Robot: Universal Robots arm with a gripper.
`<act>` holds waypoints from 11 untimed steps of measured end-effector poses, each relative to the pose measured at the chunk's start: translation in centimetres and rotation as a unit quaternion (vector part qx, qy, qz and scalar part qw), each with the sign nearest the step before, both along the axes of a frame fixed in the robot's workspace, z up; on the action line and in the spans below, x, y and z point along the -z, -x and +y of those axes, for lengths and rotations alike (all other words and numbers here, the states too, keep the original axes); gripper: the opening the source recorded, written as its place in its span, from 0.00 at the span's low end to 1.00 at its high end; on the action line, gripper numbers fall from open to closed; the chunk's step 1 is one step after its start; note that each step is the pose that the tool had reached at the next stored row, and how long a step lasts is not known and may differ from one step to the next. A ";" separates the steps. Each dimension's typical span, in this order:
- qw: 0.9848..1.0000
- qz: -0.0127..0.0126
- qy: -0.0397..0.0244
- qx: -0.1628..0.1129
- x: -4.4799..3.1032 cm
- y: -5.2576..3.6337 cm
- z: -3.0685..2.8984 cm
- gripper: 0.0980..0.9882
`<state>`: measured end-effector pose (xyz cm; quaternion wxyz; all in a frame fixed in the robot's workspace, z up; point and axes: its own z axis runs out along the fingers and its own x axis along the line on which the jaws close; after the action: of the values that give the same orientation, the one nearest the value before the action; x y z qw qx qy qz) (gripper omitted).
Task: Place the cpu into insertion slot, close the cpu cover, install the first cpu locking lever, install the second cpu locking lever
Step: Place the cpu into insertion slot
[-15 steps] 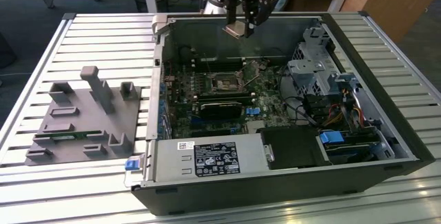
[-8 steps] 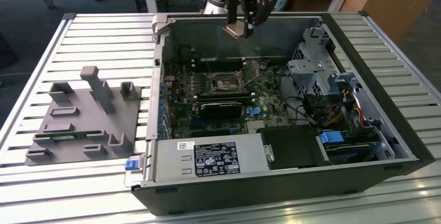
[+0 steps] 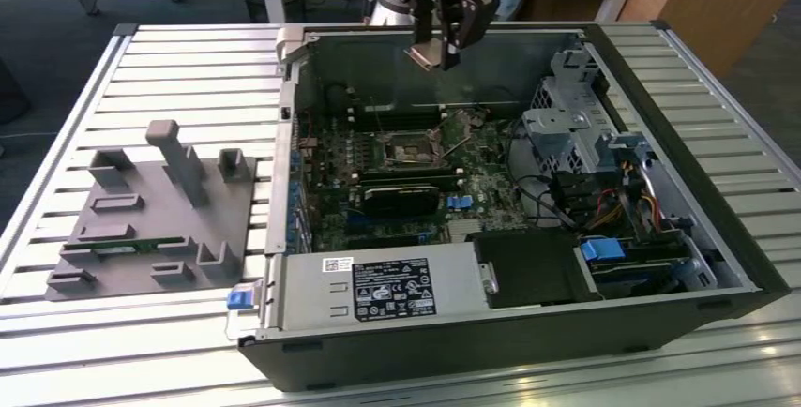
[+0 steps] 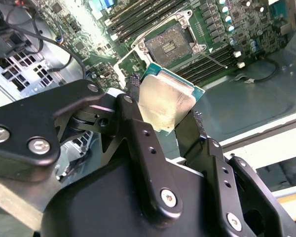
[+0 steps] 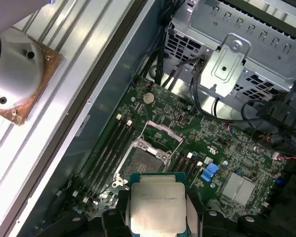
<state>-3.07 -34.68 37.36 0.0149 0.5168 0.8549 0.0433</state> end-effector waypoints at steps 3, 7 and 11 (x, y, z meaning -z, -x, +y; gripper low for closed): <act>1.000 0.000 0.000 0.015 0.03 0.01 0.02 0.49; 0.999 0.000 0.000 0.032 0.08 0.02 0.05 0.49; 0.999 0.000 0.000 0.047 0.19 0.02 0.05 0.49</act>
<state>-3.09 -34.63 37.18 0.0169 0.5564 0.8297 0.0425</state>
